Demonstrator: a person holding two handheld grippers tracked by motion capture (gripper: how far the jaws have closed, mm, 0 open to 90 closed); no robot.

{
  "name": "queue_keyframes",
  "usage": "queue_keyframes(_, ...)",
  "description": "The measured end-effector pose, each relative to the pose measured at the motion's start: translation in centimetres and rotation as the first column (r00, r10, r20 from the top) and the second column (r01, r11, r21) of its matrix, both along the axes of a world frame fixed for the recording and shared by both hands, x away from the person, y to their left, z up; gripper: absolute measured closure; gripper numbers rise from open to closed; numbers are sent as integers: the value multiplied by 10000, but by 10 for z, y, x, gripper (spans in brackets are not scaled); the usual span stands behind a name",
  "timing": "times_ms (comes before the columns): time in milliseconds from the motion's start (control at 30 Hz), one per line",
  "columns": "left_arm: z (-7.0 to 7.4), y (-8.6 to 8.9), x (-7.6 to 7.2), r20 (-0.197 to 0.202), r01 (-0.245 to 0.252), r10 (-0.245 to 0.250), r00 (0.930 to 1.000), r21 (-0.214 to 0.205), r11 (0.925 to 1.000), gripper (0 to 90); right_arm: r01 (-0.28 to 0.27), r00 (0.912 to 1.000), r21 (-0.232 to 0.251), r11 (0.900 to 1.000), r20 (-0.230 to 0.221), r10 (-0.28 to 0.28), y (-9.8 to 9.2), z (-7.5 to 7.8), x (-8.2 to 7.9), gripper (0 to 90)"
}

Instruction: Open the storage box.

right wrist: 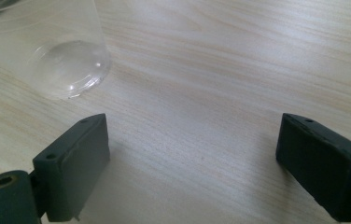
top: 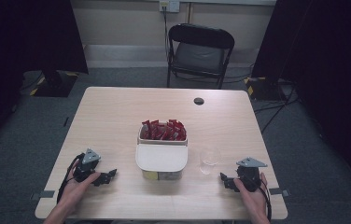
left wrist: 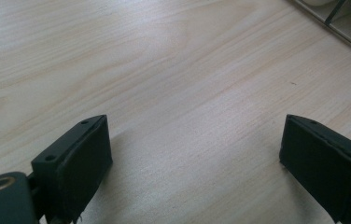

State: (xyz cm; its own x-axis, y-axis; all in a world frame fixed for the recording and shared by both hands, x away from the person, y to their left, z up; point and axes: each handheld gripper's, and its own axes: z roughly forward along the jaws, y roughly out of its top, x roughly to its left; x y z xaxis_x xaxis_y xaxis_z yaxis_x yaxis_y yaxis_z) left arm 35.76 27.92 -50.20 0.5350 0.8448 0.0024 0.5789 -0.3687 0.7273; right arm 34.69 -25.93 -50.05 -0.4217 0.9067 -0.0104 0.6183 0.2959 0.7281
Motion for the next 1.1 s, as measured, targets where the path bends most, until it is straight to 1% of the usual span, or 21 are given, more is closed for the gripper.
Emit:
queue_keyframes(100, 0, 0, 0, 32, 42, -42, 10000, 31, 10000, 94, 6, 10000, -9, 10000, 7, -6, 0, 0, 0, 92)
queue_keyframes(133, 0, 0, 0, 22, -9, 10, 10000, -20, 10000, 98, 12, 10000, -10, 10000, 13, -12, 0, 0, 0, 92)
queue_keyframes(233, 2, 0, -2, 18, 5, -5, 10000, 24, 10000, 153, -11, 10000, -30, 10000, 18, 11, 0, 0, 0, 91)
queue_keyframes(367, 3, -1, -4, 21, 66, -66, 10000, -118, 9999, 162, 9, 10000, -11, 10000, 15, -9, 0, 0, 0, 91)
queue_keyframes(400, 5, -2, -5, 94, 86, -83, 9999, -305, 9995, 163, -6, 10000, -25, 10000, 13, 6, 0, 0, 0, 91)
queue_keyframes(533, 7, -2, -8, 64, 232, -230, 9997, -318, 9992, 164, 9, 10000, -13, 10000, 14, -9, 0, 0, 0, 91)
queue_keyframes(700, 9, -3, -10, 39, 297, -295, 9996, -475, 9984, 165, 16, 10000, -11, 10000, 12, -16, 0, 0, 0, 91)
queue_keyframes(733, 10, -4, -10, 33, 311, -310, 9995, -596, 9977, 169, 11, 10000, -11, 10000, 13, -11, 0, 0, 0, 91)
queue_keyframes(767, 11, -5, -10, 31, 413, -412, 9991, -544, 9977, 169, 9, 10000, -12, 10000, 14, -9, 0, 0, 0, 92)
queue_keyframes(800, 11, -8, -10, 26, 462, -461, 9989, -758, 9961, 169, 15, 10000, -10, 10000, 11, -15, 0, 0, 0, 91)
queue_keyframes(967, 12, -12, -11, 24, 599, -599, 9982, -877, 9943, 169, 16, 10000, -11, 10000, 12, -16, 0, 0, 0, 92)
queue_keyframes(1033, 13, -13, -11, 59, 677, -675, 9977, -943, 9932, 169, 9, 10000, -12, 10000, 14, -9, 0, 0, 0, 92)
queue_keyframes(1067, 13, -15, -12, 64, 701, -698, 9975, -1049, 9920, 168, 10, 10000, -13, 10000, 14, -10, 0, 0, 0, 91)
queue_keyframes(1100, 13, -15, -12, 64, 701, -698, 9975, -1049, 9920, 169, 10, 10000, -13, 10000, 14, -10, 0, 0, 0, 91)
